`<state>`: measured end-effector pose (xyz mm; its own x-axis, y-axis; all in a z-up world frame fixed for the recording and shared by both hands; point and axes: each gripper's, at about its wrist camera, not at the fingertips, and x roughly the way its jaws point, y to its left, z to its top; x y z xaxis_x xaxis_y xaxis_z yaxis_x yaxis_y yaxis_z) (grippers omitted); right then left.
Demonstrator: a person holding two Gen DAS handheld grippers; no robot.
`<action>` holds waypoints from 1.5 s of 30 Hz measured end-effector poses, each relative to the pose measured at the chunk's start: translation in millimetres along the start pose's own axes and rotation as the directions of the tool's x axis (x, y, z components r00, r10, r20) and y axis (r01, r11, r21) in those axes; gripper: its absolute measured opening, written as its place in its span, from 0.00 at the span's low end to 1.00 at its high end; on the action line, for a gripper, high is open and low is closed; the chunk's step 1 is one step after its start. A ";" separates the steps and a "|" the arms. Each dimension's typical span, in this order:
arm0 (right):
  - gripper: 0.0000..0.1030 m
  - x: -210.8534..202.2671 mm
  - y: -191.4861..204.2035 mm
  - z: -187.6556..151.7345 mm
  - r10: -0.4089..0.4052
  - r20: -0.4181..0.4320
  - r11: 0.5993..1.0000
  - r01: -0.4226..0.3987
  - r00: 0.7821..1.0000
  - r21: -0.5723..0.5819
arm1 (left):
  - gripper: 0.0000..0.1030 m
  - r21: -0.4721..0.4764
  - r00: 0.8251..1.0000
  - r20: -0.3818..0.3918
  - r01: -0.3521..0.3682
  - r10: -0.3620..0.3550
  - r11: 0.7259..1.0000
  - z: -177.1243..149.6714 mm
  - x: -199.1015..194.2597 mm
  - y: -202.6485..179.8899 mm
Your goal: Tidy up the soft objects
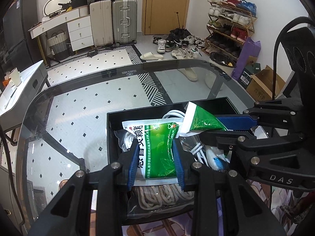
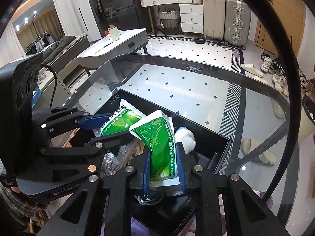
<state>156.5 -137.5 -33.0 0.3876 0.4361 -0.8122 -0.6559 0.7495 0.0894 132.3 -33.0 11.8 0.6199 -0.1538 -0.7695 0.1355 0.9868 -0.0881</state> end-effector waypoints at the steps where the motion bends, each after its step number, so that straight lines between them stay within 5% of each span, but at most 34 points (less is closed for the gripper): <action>1: 0.22 -0.2 0.8 0.2 -0.003 -0.001 1.000 0.003 1.000 -0.002 | 0.30 0.002 1.000 -0.001 -0.002 0.002 1.000 -0.2 0.0 -0.9; 14: 0.28 -13.0 9.2 -6.3 -0.011 0.019 1.000 0.011 1.000 -0.026 | 0.38 0.030 1.000 0.006 0.007 -0.007 1.000 -2.8 -9.8 -3.6; 34: 0.51 -45.6 8.9 -13.5 -0.009 0.074 1.000 0.007 0.997 0.018 | 0.74 0.033 0.999 0.036 -0.014 0.013 0.999 -13.0 -41.3 -1.3; 39: 0.83 -62.5 8.1 -20.6 -0.021 0.130 0.999 0.016 0.991 0.039 | 0.86 0.029 0.998 0.059 -0.016 0.015 0.999 -18.1 -50.8 -1.0; 45: 0.92 -80.4 3.2 -32.8 -0.047 0.192 0.997 0.033 0.980 0.074 | 0.97 0.017 0.996 0.082 -0.020 0.018 1.000 -23.6 -60.6 2.6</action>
<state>102.0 -186.4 13.6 0.5352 0.4882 -0.6894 -0.5932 0.7982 0.1048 76.8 -19.9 43.2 0.6839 -0.1394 -0.7162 0.1362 0.9887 -0.0624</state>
